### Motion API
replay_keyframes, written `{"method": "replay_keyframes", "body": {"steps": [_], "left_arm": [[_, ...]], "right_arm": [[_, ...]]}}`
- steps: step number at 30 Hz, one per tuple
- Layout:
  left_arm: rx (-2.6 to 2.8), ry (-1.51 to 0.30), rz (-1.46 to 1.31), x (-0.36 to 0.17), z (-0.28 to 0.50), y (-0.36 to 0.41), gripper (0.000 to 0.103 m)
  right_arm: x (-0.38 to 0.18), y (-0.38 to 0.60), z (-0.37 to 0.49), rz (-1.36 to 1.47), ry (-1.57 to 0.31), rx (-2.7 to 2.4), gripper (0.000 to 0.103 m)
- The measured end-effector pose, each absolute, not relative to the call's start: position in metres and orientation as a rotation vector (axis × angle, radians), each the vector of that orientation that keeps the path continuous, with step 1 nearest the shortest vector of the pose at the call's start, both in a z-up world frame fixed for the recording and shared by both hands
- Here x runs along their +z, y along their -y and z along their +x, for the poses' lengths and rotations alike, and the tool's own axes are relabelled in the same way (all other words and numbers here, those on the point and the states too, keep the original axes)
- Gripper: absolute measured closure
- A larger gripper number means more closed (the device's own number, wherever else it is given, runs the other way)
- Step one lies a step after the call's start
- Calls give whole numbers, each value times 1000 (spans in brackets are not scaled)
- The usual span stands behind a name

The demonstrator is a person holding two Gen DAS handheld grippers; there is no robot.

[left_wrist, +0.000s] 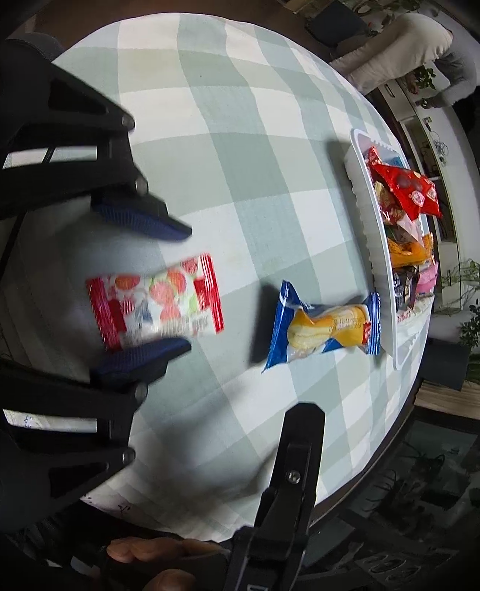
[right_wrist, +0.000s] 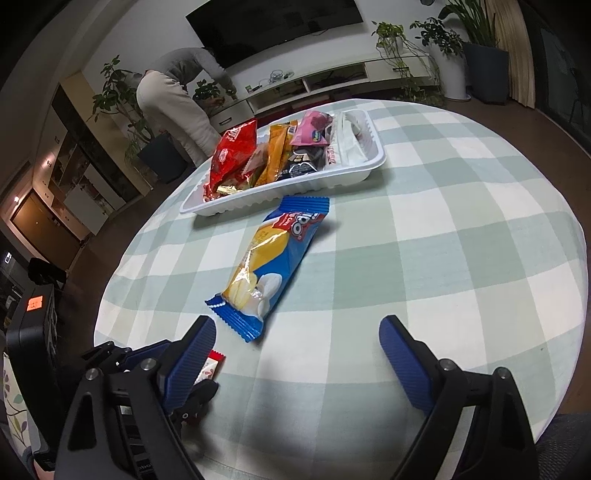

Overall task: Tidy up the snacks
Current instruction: 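Move both tools back over the remaining two packets on the table, then grasp the red-white strawberry packet with the left gripper while the right gripper grasps the blue-yellow cake packet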

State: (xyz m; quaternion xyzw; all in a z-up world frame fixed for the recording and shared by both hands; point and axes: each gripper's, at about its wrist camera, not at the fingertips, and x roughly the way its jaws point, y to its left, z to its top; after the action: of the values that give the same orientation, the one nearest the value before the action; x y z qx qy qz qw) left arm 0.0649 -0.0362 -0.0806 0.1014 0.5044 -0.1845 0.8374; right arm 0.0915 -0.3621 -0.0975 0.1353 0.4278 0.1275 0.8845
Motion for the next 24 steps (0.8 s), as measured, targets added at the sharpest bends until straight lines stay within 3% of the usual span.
{"method": "replay_keyframes", "body": {"steps": [6,24], "left_arm": [[-423,-1065,202,-80,65,32,71],[-467,-990,26,-54,65,-9,72]], "right_arm": [[-96,358,91,259,-891,264,14],[-98,326,132,224,-979,282,21]]}}
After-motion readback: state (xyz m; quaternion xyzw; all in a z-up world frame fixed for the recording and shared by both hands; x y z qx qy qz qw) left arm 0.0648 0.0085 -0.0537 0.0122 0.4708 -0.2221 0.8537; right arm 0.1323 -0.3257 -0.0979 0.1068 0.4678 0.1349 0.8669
